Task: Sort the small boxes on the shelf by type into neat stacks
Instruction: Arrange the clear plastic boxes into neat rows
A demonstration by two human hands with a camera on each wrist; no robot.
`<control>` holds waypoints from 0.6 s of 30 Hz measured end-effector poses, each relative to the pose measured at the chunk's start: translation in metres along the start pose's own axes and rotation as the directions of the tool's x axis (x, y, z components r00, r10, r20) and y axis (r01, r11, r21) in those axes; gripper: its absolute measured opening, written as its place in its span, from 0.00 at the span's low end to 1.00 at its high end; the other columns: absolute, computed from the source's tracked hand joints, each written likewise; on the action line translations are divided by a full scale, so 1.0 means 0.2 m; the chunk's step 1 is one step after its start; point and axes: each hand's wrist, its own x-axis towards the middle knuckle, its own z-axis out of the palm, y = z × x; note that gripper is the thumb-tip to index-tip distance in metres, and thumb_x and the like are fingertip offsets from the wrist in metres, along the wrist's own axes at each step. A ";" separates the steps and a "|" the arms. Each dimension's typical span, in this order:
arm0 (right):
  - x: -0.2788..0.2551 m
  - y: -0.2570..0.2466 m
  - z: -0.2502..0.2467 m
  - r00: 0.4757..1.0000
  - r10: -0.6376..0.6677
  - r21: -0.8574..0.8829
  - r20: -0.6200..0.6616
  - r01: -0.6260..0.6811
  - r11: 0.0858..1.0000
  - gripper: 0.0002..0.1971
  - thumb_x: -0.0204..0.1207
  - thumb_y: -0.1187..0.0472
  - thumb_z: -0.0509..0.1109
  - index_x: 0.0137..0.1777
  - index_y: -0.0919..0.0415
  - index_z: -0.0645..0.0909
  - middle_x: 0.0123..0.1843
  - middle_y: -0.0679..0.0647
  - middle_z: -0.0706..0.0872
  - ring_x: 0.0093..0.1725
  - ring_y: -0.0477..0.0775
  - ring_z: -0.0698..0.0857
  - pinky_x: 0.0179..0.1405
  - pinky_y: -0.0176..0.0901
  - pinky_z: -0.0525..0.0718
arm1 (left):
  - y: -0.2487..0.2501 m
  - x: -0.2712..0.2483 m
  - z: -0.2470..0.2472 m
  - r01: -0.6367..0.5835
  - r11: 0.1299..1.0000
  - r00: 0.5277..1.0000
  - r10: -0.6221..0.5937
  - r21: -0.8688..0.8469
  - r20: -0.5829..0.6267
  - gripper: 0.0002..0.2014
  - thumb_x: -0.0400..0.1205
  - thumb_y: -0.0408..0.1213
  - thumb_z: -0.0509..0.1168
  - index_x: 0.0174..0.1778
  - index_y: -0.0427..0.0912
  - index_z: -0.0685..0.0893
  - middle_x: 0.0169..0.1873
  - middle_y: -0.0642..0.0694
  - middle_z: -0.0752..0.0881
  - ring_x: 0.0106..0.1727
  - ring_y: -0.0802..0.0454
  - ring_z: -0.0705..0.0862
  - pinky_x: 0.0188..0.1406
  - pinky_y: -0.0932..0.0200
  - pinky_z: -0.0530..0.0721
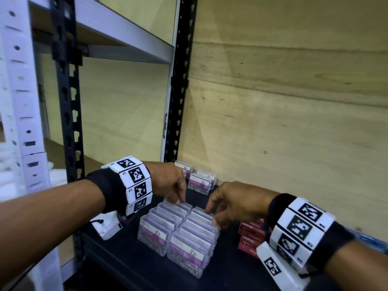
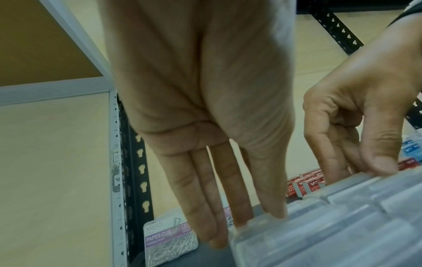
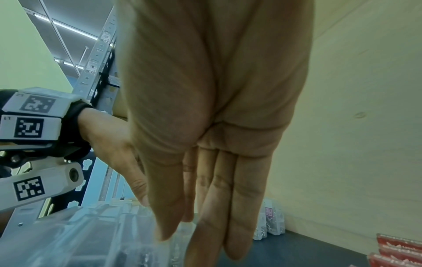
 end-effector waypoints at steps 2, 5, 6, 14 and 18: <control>0.00 0.00 0.00 1.000 0.000 -0.002 -0.001 0.000 1.000 0.14 0.79 0.55 0.74 0.64 0.50 0.84 0.48 0.47 0.93 0.46 0.41 0.91 0.55 0.37 0.84 | -0.01 0.00 0.00 -0.005 1.000 1.000 0.005 -0.020 0.001 0.10 0.81 0.39 0.71 0.57 0.50 0.91 0.52 0.58 0.91 0.53 0.64 0.87 0.59 0.66 0.82; 0.01 0.00 0.00 1.000 -0.008 -0.004 0.001 0.008 1.000 0.14 0.79 0.56 0.74 0.64 0.51 0.84 0.48 0.47 0.93 0.46 0.41 0.91 0.55 0.38 0.84 | -0.01 0.00 0.00 -0.003 0.999 1.000 0.002 -0.041 -0.006 0.10 0.81 0.39 0.72 0.57 0.51 0.91 0.52 0.58 0.91 0.51 0.66 0.86 0.57 0.69 0.81; 0.01 0.00 0.00 1.000 -0.012 -0.006 0.002 0.012 1.000 0.14 0.79 0.56 0.74 0.64 0.51 0.84 0.49 0.47 0.93 0.46 0.41 0.91 0.55 0.37 0.84 | -0.01 0.00 0.00 -0.002 0.999 1.000 0.002 -0.047 -0.009 0.10 0.81 0.40 0.72 0.57 0.51 0.91 0.51 0.59 0.91 0.51 0.66 0.86 0.56 0.70 0.81; 0.03 0.01 -0.01 0.999 -0.022 -0.019 0.027 0.023 1.000 0.13 0.78 0.55 0.75 0.63 0.50 0.84 0.49 0.47 0.93 0.47 0.42 0.91 0.56 0.39 0.85 | -0.02 0.01 -0.01 0.012 0.998 1.000 -0.010 -0.063 0.025 0.10 0.82 0.40 0.70 0.58 0.51 0.90 0.51 0.60 0.90 0.52 0.67 0.85 0.60 0.67 0.81; 0.06 0.02 -0.06 0.997 -0.033 -0.067 0.068 0.037 0.997 0.13 0.76 0.53 0.77 0.60 0.49 0.87 0.49 0.47 0.93 0.47 0.44 0.91 0.54 0.38 0.84 | -0.03 0.04 -0.03 0.045 0.995 0.997 -0.039 -0.094 0.063 0.09 0.83 0.41 0.69 0.57 0.51 0.90 0.49 0.61 0.90 0.52 0.66 0.86 0.59 0.66 0.80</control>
